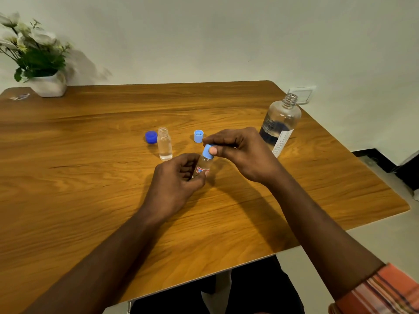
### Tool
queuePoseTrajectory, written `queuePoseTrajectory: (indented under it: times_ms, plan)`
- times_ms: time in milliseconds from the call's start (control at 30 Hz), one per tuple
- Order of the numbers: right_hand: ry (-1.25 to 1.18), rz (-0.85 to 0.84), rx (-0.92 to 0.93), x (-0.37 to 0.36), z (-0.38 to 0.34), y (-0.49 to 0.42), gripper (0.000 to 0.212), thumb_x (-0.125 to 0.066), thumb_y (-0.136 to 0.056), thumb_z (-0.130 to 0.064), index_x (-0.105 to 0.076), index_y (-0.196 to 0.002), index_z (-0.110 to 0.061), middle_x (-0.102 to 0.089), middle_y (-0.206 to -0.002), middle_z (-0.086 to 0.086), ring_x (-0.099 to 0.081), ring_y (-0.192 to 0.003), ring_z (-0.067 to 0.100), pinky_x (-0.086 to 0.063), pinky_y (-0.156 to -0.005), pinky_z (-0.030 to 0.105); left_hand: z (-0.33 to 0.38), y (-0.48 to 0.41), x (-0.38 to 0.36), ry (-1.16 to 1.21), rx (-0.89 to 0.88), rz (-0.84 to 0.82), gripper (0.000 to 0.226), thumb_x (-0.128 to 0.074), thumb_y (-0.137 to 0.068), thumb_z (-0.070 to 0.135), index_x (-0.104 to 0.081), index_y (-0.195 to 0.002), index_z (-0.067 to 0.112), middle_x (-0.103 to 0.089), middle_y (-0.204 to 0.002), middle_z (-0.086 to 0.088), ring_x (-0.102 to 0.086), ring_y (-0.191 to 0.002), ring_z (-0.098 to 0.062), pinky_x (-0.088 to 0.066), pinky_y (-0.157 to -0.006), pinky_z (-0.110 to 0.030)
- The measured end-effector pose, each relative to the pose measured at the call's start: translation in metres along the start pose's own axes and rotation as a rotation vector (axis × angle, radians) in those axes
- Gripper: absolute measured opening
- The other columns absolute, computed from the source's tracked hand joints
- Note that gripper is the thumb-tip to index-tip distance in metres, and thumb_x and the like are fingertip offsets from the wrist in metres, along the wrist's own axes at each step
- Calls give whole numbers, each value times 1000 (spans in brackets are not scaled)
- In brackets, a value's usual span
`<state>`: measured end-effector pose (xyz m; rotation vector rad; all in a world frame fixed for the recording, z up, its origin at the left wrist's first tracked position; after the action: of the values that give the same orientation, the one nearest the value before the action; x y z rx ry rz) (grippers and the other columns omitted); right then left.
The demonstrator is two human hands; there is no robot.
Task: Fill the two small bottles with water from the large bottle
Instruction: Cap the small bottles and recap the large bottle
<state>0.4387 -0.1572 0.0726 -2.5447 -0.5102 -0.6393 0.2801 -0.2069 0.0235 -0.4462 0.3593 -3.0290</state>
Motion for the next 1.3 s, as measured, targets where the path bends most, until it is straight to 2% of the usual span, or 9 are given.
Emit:
queuePoseTrajectory:
  times_ms: [200, 267, 433, 533, 633, 800, 1000, 1200, 1300]
  plan:
    - [83, 111, 48, -2, -7, 3, 24, -71, -84, -10, -72, -108, -6, -73, -107, 7, -64, -99, 0, -49, -83, 12, 1, 1, -3, -64, -73, 21, 28, -74, -76, 9, -68, -90, 33, -73, -83, 6, -70, -78, -13, -57, -78, -41]
    - [113, 155, 55, -5, -8, 5, 24, -71, -85, -11, -73, -108, -7, -74, -103, 7, -64, -95, 2, -49, -81, 13, 1, 1, -3, -76, -90, 34, 28, -73, -77, 12, -65, -94, 33, -72, -83, 5, -70, -77, -14, -56, -77, -43]
    - [159, 199, 16, -9, -5, 8, 24, -72, -83, -18, -74, -107, -14, -64, -84, -20, -64, -83, 6, -48, -72, 19, 2, 5, -2, -97, -105, 38, 21, -72, -76, 14, -71, -96, 22, -74, -81, 5, -70, -76, -9, -56, -75, -37]
    - [85, 233, -13, -10, -5, 10, 28, -75, -81, -19, -73, -108, -12, -72, -97, -7, -65, -87, 3, -49, -76, 18, 2, 4, -1, -91, -92, 42, 29, -75, -77, 9, -70, -103, 21, -73, -87, 12, -69, -81, 0, -56, -80, -28]
    - [49, 301, -30, -12, -4, 16, 39, -80, -75, -24, -70, -113, -17, -72, -98, -8, -64, -83, 7, -50, -75, 19, -1, 3, 1, -50, -42, 78, 33, -78, -75, 10, -68, -103, 26, -70, -91, 17, -68, -83, 2, -56, -81, -25]
    - [23, 206, -175, -29, 9, 28, 44, -81, -74, -28, -70, -116, -19, -73, -95, -7, -65, -87, 13, -52, -82, 38, 0, 4, 3, -8, -24, 121, 44, -76, -73, 3, -62, -90, 41, -69, -83, 28, -68, -81, 4, -56, -77, -22]
    - [-10, 214, -203, -43, 11, 27, 30, -74, -82, -24, -73, -112, -17, -75, -94, -8, -68, -85, 10, -54, -81, 39, -6, 4, 6, -26, -16, 191, 31, -76, -74, 7, -66, -95, 27, -71, -97, 3, -71, -82, -7, -59, -76, -34]
    - [-34, 217, -207, -50, 9, 24, 30, -73, -83, -23, -72, -112, -18, -75, -97, -8, -67, -90, 7, -54, -85, 40, -6, 6, 10, -67, -10, 241, 39, -75, -74, 8, -61, -87, 42, -71, -94, 6, -70, -81, -3, -59, -76, -35]
    - [-15, 226, -200, -54, 8, 21, 34, -73, -81, -29, -72, -113, -16, -74, -101, -7, -66, -94, 9, -53, -86, 41, -8, 8, 13, -83, 7, 255, 31, -73, -74, 12, -66, -95, 33, -71, -98, 5, -69, -87, -5, -58, -80, -37]
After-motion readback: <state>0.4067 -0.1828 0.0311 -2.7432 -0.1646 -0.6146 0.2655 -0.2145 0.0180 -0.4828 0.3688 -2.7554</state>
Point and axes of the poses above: each hand's wrist, its own y-axis away from the middle knuckle, its own x-axis out of the back of the hand, z = x × y, the point moved 3 cm from there along -y, towards the middle knuckle
